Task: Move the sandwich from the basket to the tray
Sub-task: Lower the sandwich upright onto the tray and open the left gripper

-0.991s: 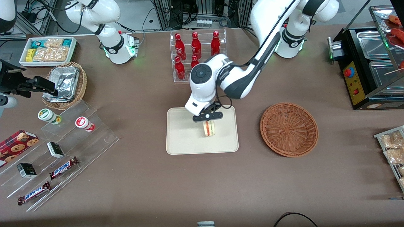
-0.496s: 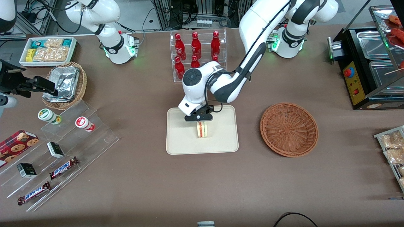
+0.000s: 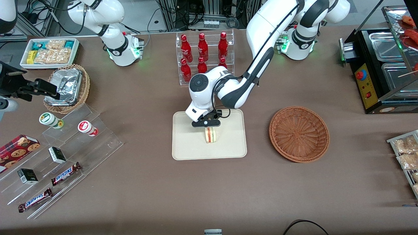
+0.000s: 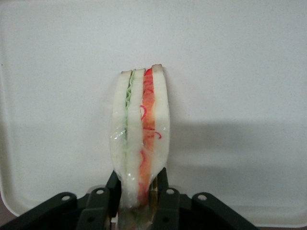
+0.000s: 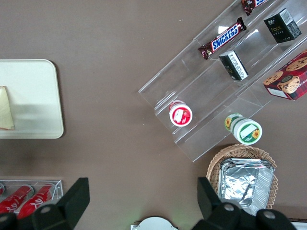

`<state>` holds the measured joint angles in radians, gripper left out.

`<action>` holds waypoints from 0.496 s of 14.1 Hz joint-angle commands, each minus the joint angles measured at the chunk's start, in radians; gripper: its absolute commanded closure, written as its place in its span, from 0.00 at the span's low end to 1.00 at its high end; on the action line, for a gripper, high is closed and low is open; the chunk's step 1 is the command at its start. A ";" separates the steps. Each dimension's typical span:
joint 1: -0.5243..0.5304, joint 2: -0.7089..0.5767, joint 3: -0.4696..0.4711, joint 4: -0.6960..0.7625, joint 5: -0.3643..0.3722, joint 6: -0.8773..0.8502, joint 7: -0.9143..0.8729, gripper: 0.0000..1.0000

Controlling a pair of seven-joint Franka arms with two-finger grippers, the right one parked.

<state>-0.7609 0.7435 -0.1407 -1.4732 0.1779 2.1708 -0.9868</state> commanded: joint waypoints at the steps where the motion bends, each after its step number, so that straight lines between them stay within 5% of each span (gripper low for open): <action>1: -0.017 -0.012 0.013 0.030 0.006 -0.008 -0.015 0.00; 7: 0.015 -0.200 0.023 0.025 0.005 -0.132 -0.072 0.00</action>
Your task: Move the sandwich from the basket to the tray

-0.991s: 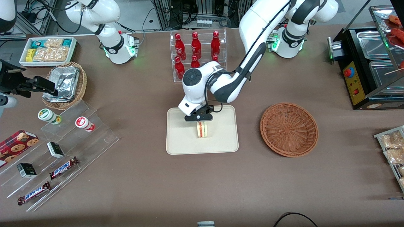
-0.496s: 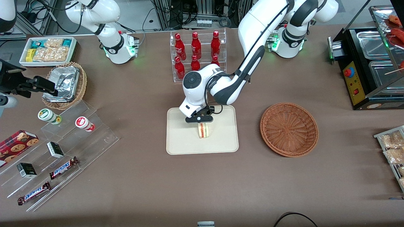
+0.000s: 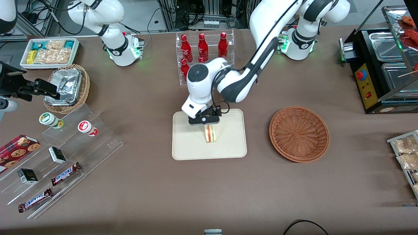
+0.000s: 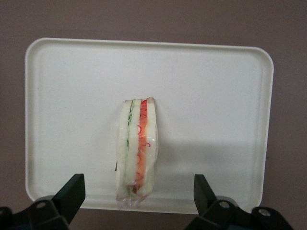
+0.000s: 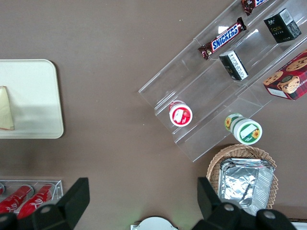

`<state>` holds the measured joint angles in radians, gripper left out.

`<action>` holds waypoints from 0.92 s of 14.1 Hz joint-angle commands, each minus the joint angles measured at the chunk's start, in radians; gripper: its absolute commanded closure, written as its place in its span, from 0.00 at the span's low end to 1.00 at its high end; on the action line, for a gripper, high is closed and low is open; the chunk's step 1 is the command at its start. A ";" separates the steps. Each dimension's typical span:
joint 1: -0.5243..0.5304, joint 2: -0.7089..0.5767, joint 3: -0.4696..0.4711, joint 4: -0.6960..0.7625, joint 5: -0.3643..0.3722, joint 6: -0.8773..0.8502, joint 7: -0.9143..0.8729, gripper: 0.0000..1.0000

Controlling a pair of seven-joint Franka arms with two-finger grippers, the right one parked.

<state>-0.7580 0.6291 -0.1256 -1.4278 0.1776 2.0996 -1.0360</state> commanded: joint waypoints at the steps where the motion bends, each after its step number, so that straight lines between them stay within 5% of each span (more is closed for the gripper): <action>1: 0.040 -0.136 0.006 -0.023 0.002 -0.096 -0.013 0.00; 8: 0.254 -0.360 0.006 -0.031 -0.014 -0.343 0.011 0.00; 13: 0.455 -0.471 0.006 -0.085 -0.018 -0.434 0.259 0.00</action>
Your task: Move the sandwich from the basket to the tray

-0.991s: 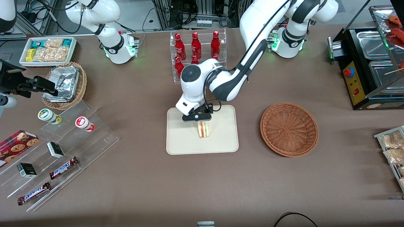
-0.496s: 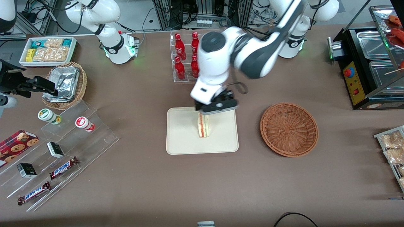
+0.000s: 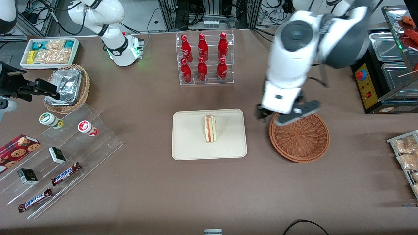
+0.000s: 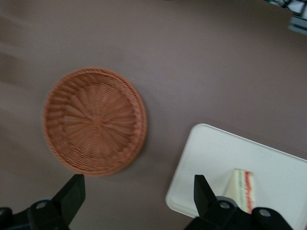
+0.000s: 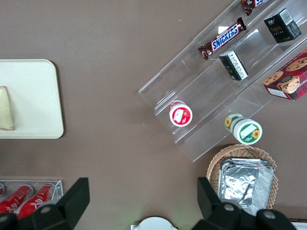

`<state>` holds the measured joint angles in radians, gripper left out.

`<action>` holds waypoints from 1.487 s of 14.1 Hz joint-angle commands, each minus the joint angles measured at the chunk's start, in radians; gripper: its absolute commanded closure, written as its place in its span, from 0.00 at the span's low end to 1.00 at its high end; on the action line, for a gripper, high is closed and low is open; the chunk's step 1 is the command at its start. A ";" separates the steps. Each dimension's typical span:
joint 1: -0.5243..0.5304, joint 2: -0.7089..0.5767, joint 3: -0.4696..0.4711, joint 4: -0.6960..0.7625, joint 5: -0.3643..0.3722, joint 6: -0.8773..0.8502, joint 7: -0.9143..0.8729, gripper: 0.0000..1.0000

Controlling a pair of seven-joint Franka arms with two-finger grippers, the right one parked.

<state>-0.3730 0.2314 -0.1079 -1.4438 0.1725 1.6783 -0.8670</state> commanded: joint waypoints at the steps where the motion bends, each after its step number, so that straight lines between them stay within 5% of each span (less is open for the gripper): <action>1: 0.107 -0.093 -0.012 -0.085 -0.025 -0.015 0.142 0.00; 11: 0.391 -0.262 -0.010 -0.141 -0.140 -0.164 0.752 0.00; 21: 0.324 -0.210 0.099 -0.055 -0.156 -0.173 0.875 0.00</action>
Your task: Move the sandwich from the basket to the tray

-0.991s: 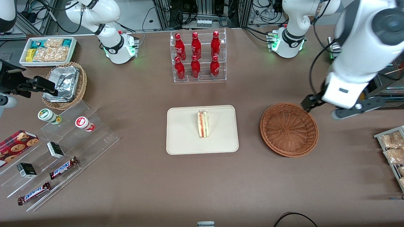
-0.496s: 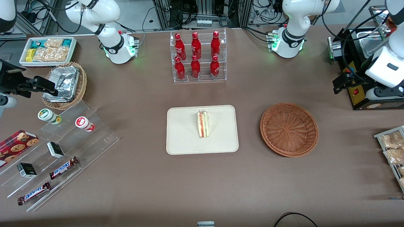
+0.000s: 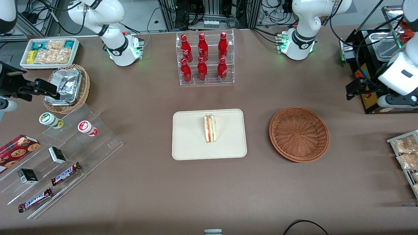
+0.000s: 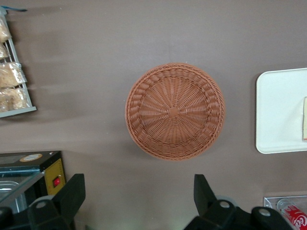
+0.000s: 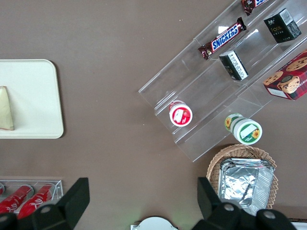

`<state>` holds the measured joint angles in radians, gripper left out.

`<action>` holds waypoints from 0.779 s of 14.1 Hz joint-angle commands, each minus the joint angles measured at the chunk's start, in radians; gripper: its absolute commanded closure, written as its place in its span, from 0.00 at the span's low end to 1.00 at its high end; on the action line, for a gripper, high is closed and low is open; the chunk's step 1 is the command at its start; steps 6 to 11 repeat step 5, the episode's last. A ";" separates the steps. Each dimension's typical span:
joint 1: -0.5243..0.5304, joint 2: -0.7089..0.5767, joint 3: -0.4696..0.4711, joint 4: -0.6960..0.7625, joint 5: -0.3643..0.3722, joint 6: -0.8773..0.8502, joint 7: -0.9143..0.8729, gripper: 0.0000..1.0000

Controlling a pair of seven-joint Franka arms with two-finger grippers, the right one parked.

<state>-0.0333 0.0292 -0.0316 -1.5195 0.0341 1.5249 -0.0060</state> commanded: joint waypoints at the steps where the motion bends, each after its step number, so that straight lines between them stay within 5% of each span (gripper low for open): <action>1: -0.014 -0.006 0.028 0.022 -0.016 -0.037 0.017 0.00; 11: -0.016 -0.006 0.042 0.028 -0.040 -0.043 0.005 0.00</action>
